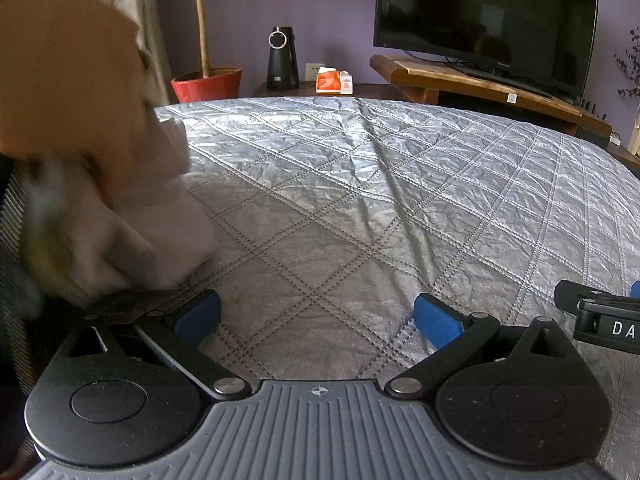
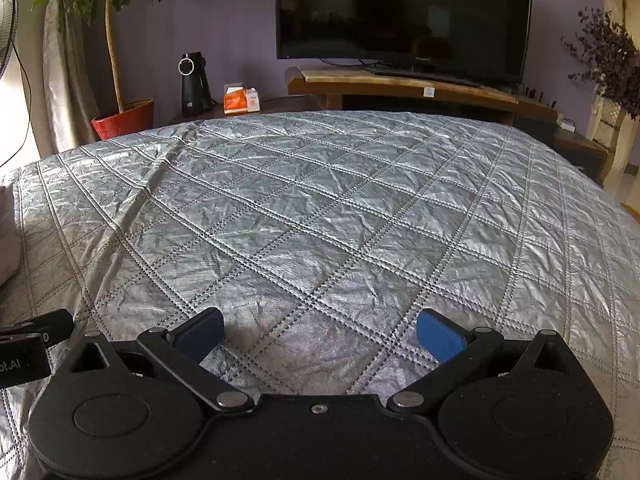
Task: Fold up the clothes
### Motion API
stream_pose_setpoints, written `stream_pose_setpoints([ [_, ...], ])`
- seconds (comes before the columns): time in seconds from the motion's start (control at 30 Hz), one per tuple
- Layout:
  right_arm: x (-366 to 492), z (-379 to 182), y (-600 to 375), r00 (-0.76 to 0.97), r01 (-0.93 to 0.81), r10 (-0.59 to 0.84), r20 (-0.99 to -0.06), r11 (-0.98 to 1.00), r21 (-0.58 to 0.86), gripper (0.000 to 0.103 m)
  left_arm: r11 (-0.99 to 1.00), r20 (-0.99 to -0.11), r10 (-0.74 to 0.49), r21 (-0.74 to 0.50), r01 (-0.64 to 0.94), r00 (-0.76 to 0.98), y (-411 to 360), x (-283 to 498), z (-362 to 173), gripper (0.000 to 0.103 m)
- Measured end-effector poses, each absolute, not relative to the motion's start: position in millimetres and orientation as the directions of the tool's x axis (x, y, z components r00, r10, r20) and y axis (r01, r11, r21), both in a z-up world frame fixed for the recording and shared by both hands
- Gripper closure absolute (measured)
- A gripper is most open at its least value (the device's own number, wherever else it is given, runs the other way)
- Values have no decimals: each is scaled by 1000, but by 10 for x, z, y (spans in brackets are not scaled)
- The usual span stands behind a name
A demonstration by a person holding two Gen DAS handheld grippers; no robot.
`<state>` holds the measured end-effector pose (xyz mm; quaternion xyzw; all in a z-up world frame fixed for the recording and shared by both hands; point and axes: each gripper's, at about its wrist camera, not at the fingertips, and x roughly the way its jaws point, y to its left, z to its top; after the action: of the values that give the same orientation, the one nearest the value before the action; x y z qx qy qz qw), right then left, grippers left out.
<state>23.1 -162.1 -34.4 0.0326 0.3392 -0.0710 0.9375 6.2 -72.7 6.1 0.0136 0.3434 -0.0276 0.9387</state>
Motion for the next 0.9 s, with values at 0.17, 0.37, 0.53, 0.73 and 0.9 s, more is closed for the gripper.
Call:
stream_pose_setpoints([
  [0.17, 232, -345, -1620, 760, 155, -111, -641, 988, 13, 0, 998, -646, -42, 7, 61, 763, -723, 66, 61, 0],
  [0.37, 233, -346, -1620, 760, 155, -111, -640, 988, 13, 0, 998, -646, -42, 7, 61, 762, -720, 64, 61, 0],
  [0.53, 234, -348, -1621, 760, 155, -111, -640, 988, 13, 0, 998, -646, -42, 6, 61, 762, -719, 69, 61, 0],
  [0.73, 233, -347, -1623, 760, 155, -111, -640, 988, 13, 0, 998, -646, -42, 6, 61, 762, -716, 72, 56, 0],
  [0.9, 237, -344, -1627, 760, 155, -111, -640, 988, 13, 0, 998, -646, -42, 6, 61, 762, -719, 81, 52, 0],
])
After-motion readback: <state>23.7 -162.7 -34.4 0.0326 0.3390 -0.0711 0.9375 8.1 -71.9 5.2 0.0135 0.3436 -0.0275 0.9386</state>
